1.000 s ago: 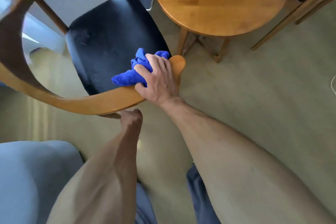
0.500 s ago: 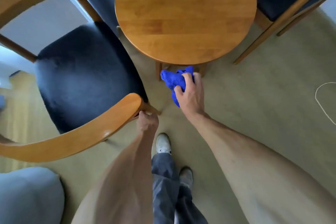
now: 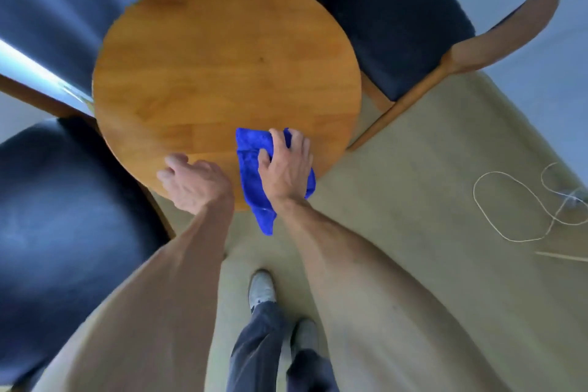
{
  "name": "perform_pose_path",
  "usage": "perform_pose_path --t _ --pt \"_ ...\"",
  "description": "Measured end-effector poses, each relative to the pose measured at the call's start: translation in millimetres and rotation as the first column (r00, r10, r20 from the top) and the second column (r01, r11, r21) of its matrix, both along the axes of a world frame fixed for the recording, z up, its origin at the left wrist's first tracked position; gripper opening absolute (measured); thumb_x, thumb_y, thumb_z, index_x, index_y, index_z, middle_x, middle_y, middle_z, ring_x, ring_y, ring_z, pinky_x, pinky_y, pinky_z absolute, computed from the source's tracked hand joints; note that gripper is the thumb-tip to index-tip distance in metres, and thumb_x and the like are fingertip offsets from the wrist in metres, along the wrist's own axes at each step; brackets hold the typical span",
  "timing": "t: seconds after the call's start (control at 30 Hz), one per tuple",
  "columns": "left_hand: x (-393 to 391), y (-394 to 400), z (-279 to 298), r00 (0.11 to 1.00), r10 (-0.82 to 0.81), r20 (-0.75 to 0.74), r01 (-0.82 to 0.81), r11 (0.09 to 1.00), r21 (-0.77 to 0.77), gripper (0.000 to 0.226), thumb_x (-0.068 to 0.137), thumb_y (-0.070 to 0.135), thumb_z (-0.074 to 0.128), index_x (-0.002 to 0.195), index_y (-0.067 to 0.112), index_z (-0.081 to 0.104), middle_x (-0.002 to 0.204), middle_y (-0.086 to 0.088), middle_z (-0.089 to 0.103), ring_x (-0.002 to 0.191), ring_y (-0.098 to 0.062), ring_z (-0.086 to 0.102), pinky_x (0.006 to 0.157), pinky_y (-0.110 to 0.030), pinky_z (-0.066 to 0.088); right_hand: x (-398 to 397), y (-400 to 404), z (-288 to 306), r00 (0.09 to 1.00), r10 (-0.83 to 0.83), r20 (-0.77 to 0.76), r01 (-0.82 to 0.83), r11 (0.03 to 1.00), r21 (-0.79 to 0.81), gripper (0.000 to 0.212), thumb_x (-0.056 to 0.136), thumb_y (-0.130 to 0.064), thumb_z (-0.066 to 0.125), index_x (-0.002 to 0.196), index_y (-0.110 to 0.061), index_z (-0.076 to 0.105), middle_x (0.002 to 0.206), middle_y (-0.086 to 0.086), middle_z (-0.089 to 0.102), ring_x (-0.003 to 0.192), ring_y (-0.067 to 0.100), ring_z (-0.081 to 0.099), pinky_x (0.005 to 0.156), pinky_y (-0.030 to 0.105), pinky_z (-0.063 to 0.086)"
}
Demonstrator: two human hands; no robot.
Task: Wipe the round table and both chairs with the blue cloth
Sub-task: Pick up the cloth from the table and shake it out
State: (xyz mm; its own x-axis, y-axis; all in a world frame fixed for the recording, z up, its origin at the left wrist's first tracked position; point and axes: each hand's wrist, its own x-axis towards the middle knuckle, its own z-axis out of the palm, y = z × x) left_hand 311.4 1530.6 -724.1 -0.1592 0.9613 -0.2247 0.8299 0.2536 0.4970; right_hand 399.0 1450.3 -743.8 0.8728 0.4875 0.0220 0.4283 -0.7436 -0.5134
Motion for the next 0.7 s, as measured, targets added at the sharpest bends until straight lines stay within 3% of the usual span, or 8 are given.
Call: perform_pose_path --t 0.1,0.2,0.4,0.6,0.67,0.7 --pt "34.3 17.8 2.9 0.983 -0.164 -0.081 0.164 0.986 0.002 0.035 0.084 0.022 0.044 0.117 0.015 0.051 0.123 -0.016 0.045 0.112 -0.037 0.046 0.090 -0.047 0.042 47.6 -1.7 9.0 0.998 -0.056 0.012 0.055 0.998 0.027 0.037 0.080 -0.022 0.072 0.115 -0.014 0.065 0.116 0.015 0.059 0.097 0.036 0.055 0.069 0.043 0.048" --pt "82.7 10.9 0.7 0.958 -0.258 -0.127 0.250 0.965 -0.076 0.042 0.085 0.020 0.047 0.127 0.012 0.051 0.140 -0.017 0.039 0.128 -0.037 0.036 0.100 -0.049 0.035 114.0 -10.4 24.6 0.997 -0.072 0.016 0.072 0.997 0.008 0.036 0.086 -0.027 0.066 0.120 -0.016 0.061 0.120 0.012 0.055 0.101 0.033 0.052 0.074 0.046 0.050" --pt "208.0 -36.5 11.6 0.900 -0.424 -0.099 0.399 0.894 -0.202 0.051 0.087 0.022 0.052 0.137 0.015 0.048 0.153 -0.018 0.029 0.140 -0.034 0.028 0.108 -0.046 0.029 256.3 -41.0 53.0 0.994 -0.100 0.047 0.100 0.995 -0.004 0.036 0.088 -0.026 0.062 0.122 -0.015 0.059 0.127 0.011 0.051 0.107 0.032 0.048 0.081 0.046 0.048" --pt "350.5 -64.6 44.4 0.950 -0.281 0.136 0.308 0.914 -0.263 0.047 0.092 0.019 0.046 0.138 0.014 0.047 0.130 -0.016 0.053 0.117 -0.036 0.054 0.093 -0.039 0.043 378.4 -68.8 83.1 0.999 -0.035 -0.028 0.035 0.999 -0.013 0.037 0.090 -0.030 0.059 0.125 -0.018 0.057 0.132 0.008 0.047 0.111 0.028 0.045 0.082 0.040 0.047" --pt "394.9 -67.4 49.8 0.952 -0.095 0.291 0.219 0.875 -0.432 0.040 0.096 0.026 0.048 0.134 0.014 0.051 0.121 -0.012 0.062 0.114 -0.033 0.060 0.097 -0.035 0.044 409.0 -77.9 90.2 0.985 -0.051 -0.163 0.054 0.998 0.015 0.035 0.091 -0.032 0.058 0.122 -0.017 0.056 0.122 0.007 0.049 0.107 0.025 0.046 0.082 0.036 0.046" --pt "411.3 -68.7 55.1 0.931 0.049 0.362 0.175 0.809 -0.561 0.036 0.097 0.033 0.049 0.128 0.016 0.054 0.117 -0.010 0.065 0.110 -0.032 0.064 0.098 -0.036 0.045 419.4 -79.5 94.3 0.964 -0.070 -0.255 0.084 0.996 0.043 0.031 0.091 -0.031 0.058 0.118 -0.016 0.057 0.115 0.007 0.052 0.103 0.024 0.048 0.081 0.033 0.045"
